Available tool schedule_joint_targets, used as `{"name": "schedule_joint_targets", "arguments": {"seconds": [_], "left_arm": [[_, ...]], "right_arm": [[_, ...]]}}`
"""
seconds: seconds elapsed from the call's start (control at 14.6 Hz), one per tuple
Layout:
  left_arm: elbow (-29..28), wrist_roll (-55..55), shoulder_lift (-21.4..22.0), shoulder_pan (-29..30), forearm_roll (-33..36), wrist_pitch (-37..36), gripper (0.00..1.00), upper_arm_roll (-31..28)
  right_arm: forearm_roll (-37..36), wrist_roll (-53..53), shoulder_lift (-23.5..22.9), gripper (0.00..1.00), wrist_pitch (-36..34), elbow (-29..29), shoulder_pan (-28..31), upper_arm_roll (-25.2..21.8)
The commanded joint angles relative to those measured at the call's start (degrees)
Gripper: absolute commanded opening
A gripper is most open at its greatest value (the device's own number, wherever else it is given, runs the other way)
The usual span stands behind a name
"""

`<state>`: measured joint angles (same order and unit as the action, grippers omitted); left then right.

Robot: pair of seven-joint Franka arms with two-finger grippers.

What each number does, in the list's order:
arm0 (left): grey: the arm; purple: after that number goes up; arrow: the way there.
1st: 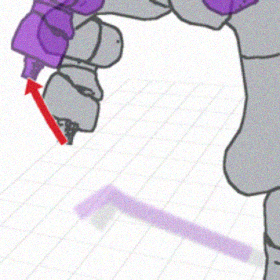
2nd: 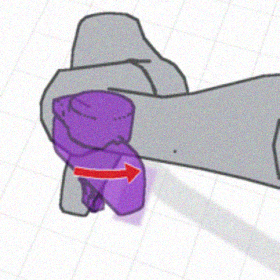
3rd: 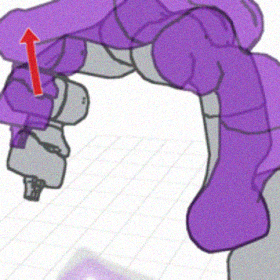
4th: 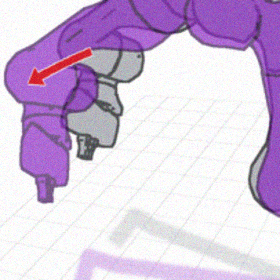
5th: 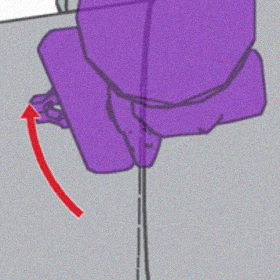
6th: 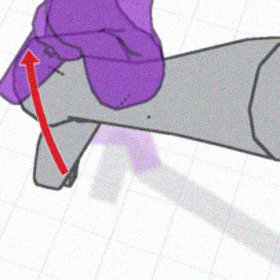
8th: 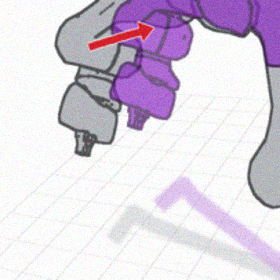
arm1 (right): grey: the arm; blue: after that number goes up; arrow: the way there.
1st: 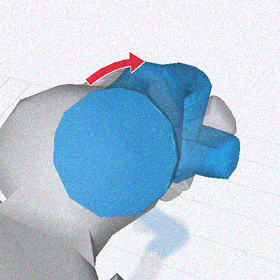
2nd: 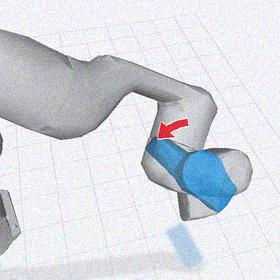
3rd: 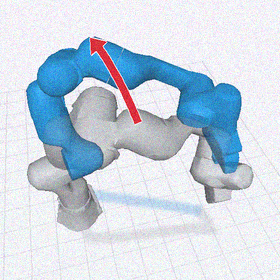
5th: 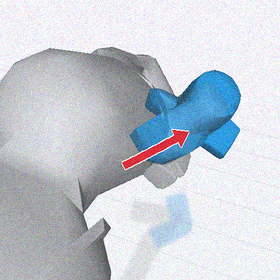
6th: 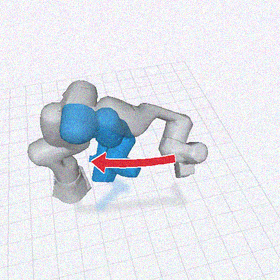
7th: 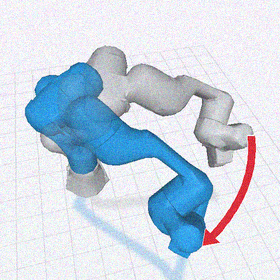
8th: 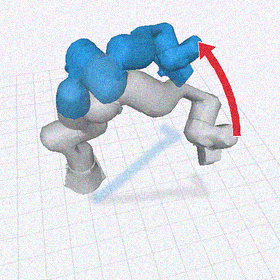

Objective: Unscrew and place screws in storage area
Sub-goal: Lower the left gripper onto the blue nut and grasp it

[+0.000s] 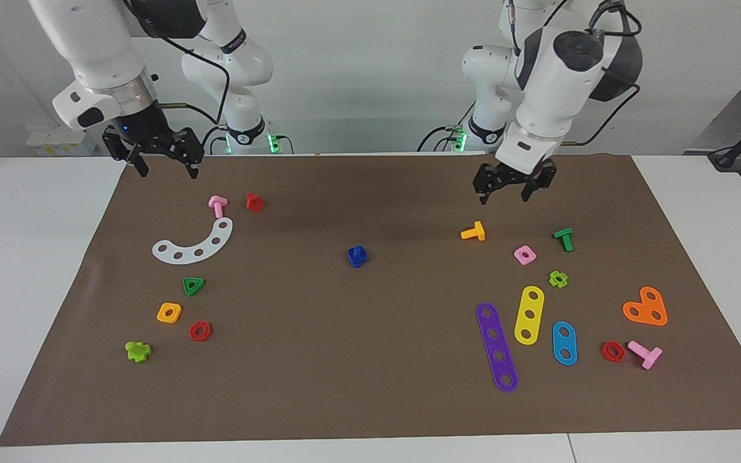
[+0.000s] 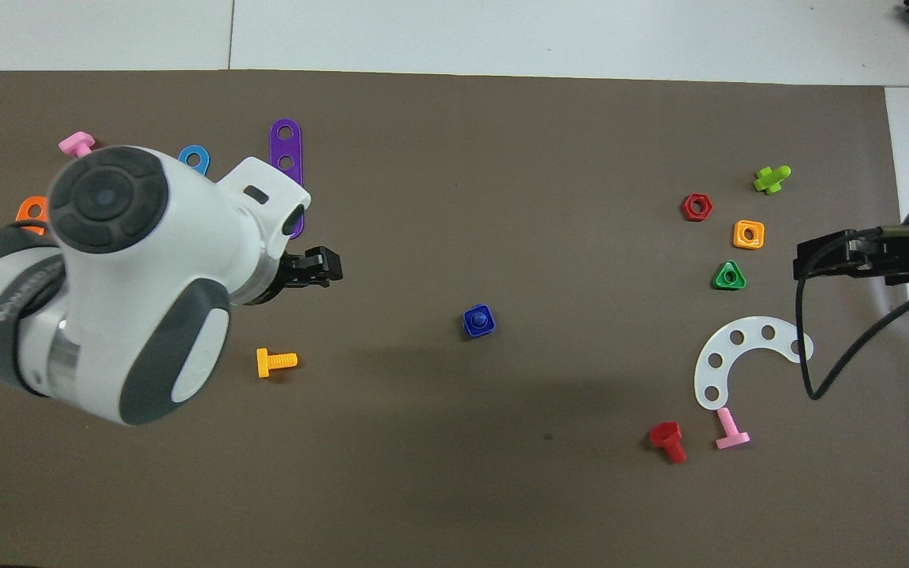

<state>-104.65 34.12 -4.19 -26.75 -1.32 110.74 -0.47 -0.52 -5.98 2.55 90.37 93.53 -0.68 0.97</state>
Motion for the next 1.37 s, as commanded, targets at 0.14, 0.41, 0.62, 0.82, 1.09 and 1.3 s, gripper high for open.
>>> {"name": "schedule_joint_targets", "arguments": {"seconds": [0.14,0.41,0.62,0.82,1.09,1.3], "left_arm": [[-0.11,6.4,-3.89,-3.92,-2.81,7.73,0.92,-1.03],[0.59,12.98,-8.98,-8.66,-2.81,13.27,0.92,-1.12],[4.09,17.82,-15.12,-12.26,-2.72,15.73,0.92,-1.29],[6.57,18.97,-18.48,-14.38,-2.46,17.05,0.92,-1.12],[5.78,18.79,-20.86,-17.02,-2.46,22.49,0.92,-1.12],[4.46,18.53,-21.9,-17.46,-2.46,25.39,0.92,-1.03]], "right_arm": [[0.61,1.41,1.05,1.0,-0.28,0.96,0.24,0.0],[0.61,1.41,0.96,1.0,-0.28,0.96,0.33,0.0],[0.61,1.41,1.05,1.0,-0.37,0.96,0.24,0.0],[0.61,1.5,1.05,1.0,-0.28,0.96,0.33,0.0],[0.61,1.5,0.96,1.0,-0.28,0.96,0.33,0.0],[0.61,1.5,1.05,1.0,-0.37,0.96,0.33,0.0]]}}
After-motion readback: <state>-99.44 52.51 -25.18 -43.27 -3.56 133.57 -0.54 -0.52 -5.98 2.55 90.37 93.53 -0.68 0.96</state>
